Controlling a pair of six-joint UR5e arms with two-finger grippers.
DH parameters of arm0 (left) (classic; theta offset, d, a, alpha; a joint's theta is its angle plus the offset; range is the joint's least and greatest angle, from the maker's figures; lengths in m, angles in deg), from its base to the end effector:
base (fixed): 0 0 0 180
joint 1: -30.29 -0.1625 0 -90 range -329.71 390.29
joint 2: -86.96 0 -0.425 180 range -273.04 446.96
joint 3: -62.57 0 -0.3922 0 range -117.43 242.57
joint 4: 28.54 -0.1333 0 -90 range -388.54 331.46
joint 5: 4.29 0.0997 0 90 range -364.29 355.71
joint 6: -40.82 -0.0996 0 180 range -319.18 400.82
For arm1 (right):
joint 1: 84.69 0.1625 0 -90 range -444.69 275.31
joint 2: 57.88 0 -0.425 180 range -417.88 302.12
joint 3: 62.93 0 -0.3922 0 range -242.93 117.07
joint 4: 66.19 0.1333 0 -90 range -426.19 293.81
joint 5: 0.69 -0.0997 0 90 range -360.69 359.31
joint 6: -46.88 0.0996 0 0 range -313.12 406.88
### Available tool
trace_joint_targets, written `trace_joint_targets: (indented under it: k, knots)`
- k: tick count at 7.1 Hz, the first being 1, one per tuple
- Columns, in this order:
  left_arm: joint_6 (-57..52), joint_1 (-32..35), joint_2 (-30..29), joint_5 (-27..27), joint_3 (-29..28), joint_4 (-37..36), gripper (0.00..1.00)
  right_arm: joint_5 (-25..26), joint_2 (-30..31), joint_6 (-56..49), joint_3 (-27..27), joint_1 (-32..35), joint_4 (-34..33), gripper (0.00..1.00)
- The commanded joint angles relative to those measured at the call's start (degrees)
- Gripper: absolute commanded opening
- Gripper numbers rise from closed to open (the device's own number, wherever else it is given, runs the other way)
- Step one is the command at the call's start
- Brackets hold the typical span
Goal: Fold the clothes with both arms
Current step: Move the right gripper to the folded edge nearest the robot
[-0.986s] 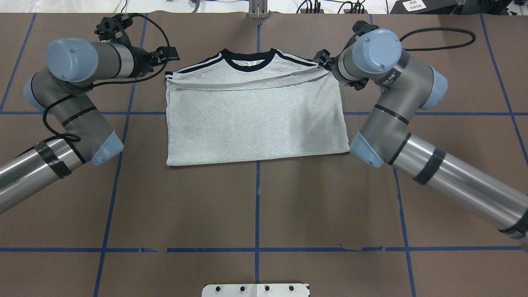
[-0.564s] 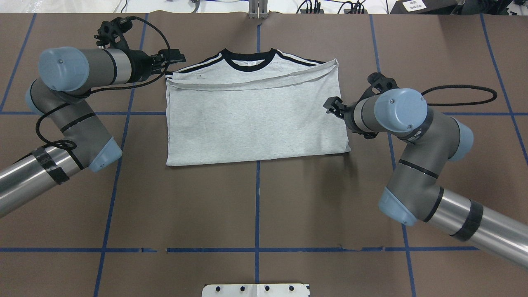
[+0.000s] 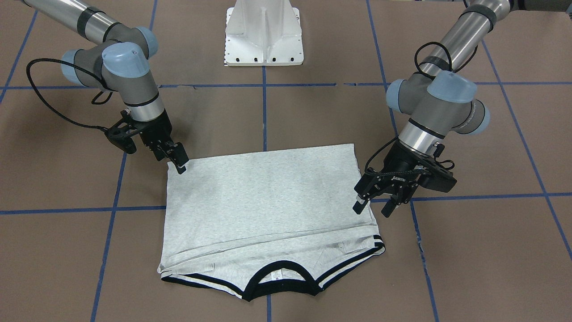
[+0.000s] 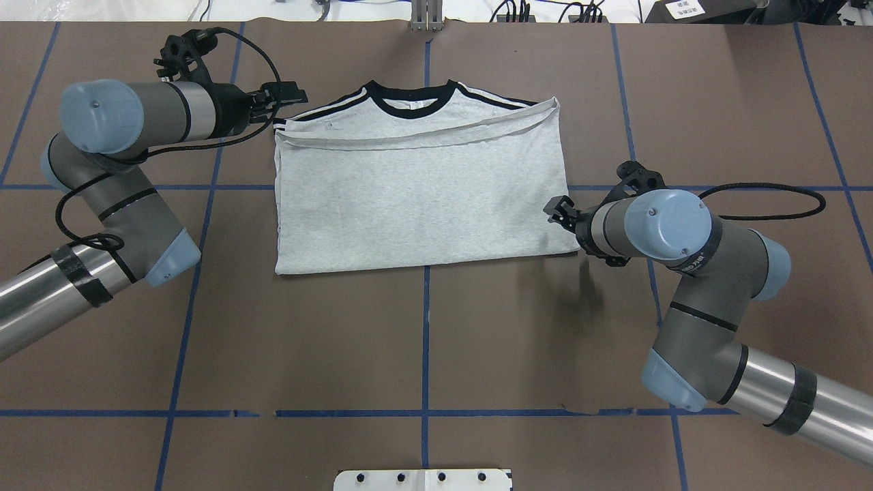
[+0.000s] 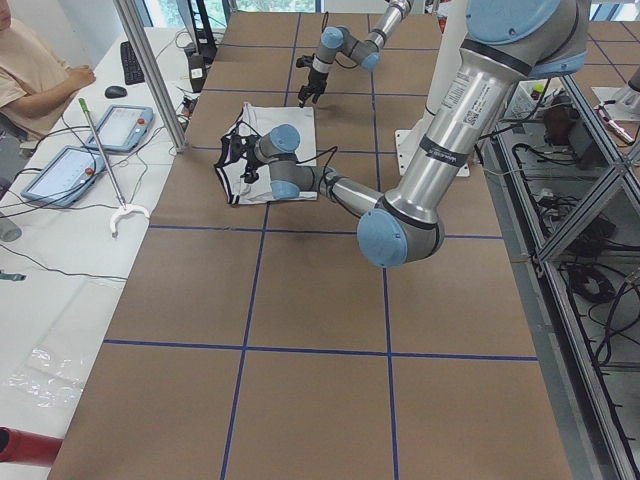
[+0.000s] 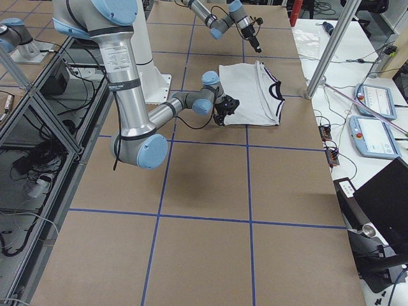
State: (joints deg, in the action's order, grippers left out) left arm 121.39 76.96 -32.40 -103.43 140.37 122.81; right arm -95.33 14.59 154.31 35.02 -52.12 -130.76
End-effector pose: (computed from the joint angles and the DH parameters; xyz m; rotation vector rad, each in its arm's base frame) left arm 0.3944 -0.5893 0.3391 0.5297 1.2811 -0.4346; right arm -0.4567 -0.4404 0.3843 0.0432 -0.9151 0.7769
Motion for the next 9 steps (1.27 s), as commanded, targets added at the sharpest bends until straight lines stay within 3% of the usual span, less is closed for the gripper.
trace_joint_targets:
  k: [1,3,4,5,6,9]
  knots:
    - [0.1,0.0,0.0,0.0,0.1,0.0,1.0,0.0,0.3,0.1,-0.2,-0.4,-0.1,0.85]
    - [0.2,0.0,0.0,0.0,0.3,0.1,1.0,-0.1,0.5,0.1,-0.7,-0.6,-0.1,0.77]
    - [0.2,0.0,0.5,-0.1,1.1,0.1,1.0,-0.1,0.6,0.1,-0.6,-0.7,-0.1,0.62]
    - [0.2,0.0,0.9,-0.1,1.4,0.2,1.0,-0.4,0.6,0.3,-0.4,-0.7,-0.1,0.09]
    - [0.2,0.0,0.9,-0.1,1.5,0.2,1.0,-0.5,0.6,0.3,-0.3,-0.7,-0.1,0.0]
    - [0.2,0.0,1.1,-0.1,2.6,0.2,1.0,-1.5,2.6,0.5,4.2,-0.6,-0.3,0.0]
